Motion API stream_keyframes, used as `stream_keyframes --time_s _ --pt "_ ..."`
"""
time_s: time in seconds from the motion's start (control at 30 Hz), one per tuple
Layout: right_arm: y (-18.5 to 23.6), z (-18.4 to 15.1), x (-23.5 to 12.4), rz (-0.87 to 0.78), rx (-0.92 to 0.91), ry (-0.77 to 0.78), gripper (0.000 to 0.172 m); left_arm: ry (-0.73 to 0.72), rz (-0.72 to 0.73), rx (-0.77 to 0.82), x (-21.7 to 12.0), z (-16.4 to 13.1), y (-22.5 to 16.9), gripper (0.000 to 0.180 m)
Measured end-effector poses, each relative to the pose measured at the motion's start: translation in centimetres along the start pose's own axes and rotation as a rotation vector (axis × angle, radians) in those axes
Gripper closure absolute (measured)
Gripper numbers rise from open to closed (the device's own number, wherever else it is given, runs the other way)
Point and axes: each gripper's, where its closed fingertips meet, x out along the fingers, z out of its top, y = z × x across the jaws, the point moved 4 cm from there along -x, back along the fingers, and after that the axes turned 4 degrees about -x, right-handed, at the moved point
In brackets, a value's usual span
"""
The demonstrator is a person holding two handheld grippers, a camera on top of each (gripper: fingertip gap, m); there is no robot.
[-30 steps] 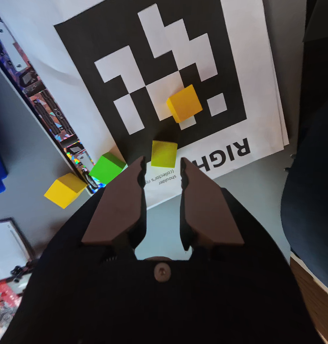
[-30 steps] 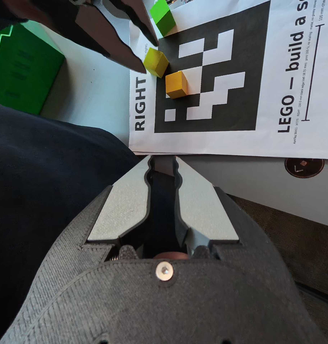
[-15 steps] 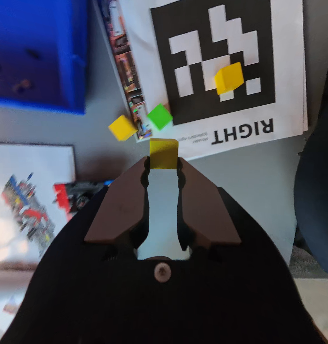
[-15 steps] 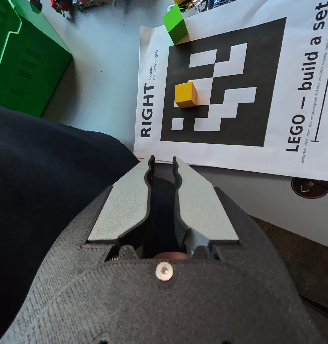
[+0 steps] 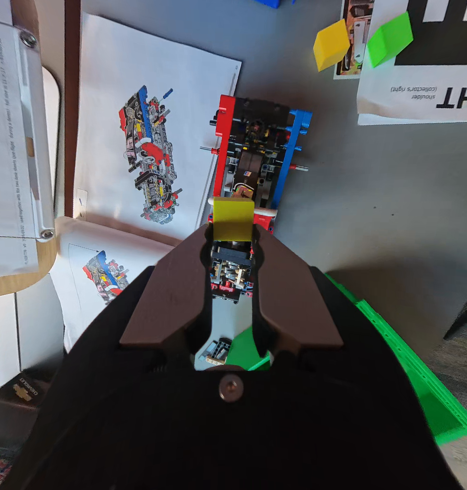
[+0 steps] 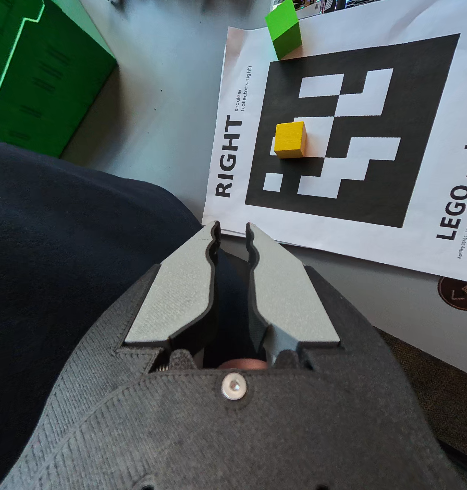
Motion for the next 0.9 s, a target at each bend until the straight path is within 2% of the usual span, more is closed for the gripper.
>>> stream_keyframes --time_s 0.33,0.9 --pt "0.1 -0.5 -0.4 -0.013 0.013 -0.003 0.155 0.039 -0.027 0.003 2.3 -1.1 -0.2 0.154" --pt "0.2 -0.5 -0.5 -0.013 0.008 0.005 0.155 0.049 -0.041 0.004 3.1 -1.0 -0.3 0.154"
